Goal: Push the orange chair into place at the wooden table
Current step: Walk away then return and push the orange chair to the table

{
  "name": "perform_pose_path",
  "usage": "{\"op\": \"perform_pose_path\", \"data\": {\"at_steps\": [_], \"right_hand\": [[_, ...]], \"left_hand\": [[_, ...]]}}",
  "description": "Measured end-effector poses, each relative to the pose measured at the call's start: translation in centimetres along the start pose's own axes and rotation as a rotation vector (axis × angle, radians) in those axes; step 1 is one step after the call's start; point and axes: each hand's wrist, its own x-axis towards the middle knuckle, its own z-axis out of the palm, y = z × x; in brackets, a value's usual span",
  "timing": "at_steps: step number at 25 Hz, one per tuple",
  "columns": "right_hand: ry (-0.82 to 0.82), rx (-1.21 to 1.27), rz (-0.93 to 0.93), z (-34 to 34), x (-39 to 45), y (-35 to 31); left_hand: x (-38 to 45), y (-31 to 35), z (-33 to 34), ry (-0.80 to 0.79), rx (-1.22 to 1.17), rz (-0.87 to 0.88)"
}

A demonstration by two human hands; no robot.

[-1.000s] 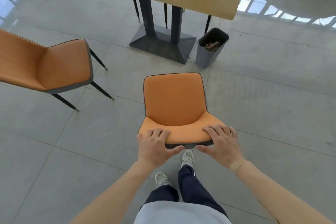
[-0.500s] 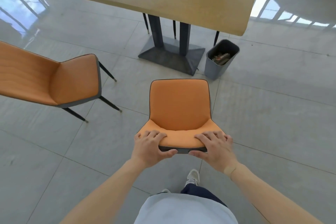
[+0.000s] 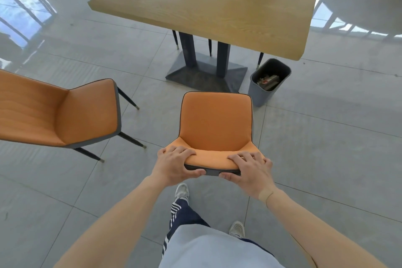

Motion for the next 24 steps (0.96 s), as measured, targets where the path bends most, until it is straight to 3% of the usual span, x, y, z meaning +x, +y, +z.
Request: {"op": "perform_pose_path", "data": {"at_steps": [14, 24], "right_hand": [[0.035, 0.062, 0.226, -2.6, 11.3, -7.8], [0.082, 0.114, 0.269, -4.9, 17.3, -8.2]], "left_hand": [[12.6, -10.1, -8.2, -0.050, 0.003, 0.196], [19.4, -11.9, -11.7, -0.027, 0.025, 0.275]]}}
